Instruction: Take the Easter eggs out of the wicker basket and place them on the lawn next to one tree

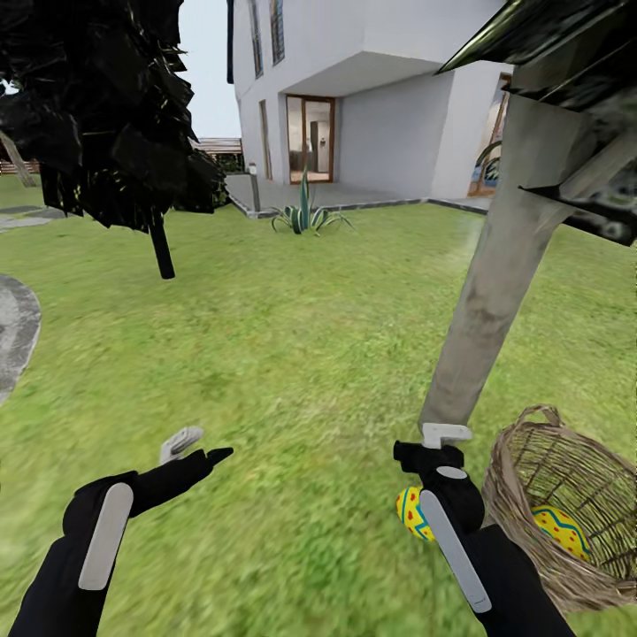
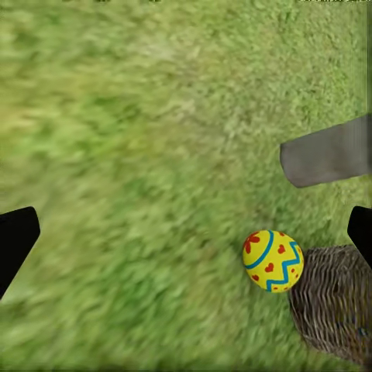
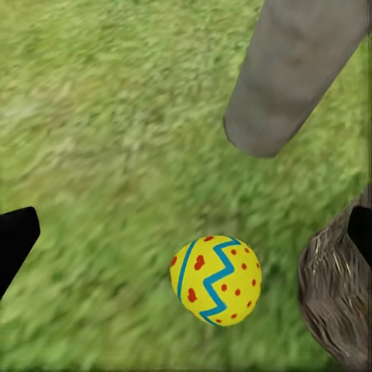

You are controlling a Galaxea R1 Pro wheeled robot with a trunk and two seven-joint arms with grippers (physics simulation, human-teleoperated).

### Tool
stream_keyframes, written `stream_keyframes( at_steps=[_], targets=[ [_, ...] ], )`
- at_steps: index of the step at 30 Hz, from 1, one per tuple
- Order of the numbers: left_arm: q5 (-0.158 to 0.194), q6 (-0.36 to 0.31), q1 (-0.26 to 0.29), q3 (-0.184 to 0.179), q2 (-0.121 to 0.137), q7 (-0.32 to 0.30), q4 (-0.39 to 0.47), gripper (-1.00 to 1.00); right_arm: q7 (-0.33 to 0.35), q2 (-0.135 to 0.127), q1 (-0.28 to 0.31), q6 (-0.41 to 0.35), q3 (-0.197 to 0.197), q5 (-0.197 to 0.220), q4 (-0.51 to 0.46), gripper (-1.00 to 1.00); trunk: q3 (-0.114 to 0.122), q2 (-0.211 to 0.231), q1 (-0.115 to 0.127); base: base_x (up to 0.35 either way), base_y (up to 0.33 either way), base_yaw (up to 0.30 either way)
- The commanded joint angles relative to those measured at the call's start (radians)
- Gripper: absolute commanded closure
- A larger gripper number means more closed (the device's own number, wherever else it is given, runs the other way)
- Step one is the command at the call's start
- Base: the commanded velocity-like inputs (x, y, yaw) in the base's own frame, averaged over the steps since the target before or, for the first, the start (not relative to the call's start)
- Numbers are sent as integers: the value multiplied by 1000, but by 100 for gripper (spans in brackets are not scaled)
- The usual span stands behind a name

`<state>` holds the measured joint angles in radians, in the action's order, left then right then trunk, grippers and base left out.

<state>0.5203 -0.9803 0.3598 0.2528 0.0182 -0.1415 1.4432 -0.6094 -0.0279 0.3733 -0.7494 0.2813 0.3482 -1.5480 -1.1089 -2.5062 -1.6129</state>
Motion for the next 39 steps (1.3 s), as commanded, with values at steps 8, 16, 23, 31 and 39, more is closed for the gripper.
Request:
stream_keyframes(
  at_steps=[8,16,23,31,39],
  targets=[
    [-9,-4,1,2,-1,-13,2,-100,-9,-1,1,-7,2,11,-1,-100,30,2,4,-13,0,0],
    [-10,-4,1,-11,-2,-9,0,-100,-9,-1,1,-7,4,11,-1,-100,61,3,8,0,0,0],
    [-11,-4,1,-27,-2,-7,-3,-100,-9,0,6,-31,32,8,-21,-100,88,5,11,0,0,0],
    [-11,-3,1,-29,-3,-7,-4,-100,20,-1,125,-212,-181,18,-10,-100,117,27,24,0,0,0],
    [-11,-3,1,-29,0,-7,-34,-100,34,-43,221,-290,-350,14,79,-100,142,83,55,0,0,0]
  ],
)
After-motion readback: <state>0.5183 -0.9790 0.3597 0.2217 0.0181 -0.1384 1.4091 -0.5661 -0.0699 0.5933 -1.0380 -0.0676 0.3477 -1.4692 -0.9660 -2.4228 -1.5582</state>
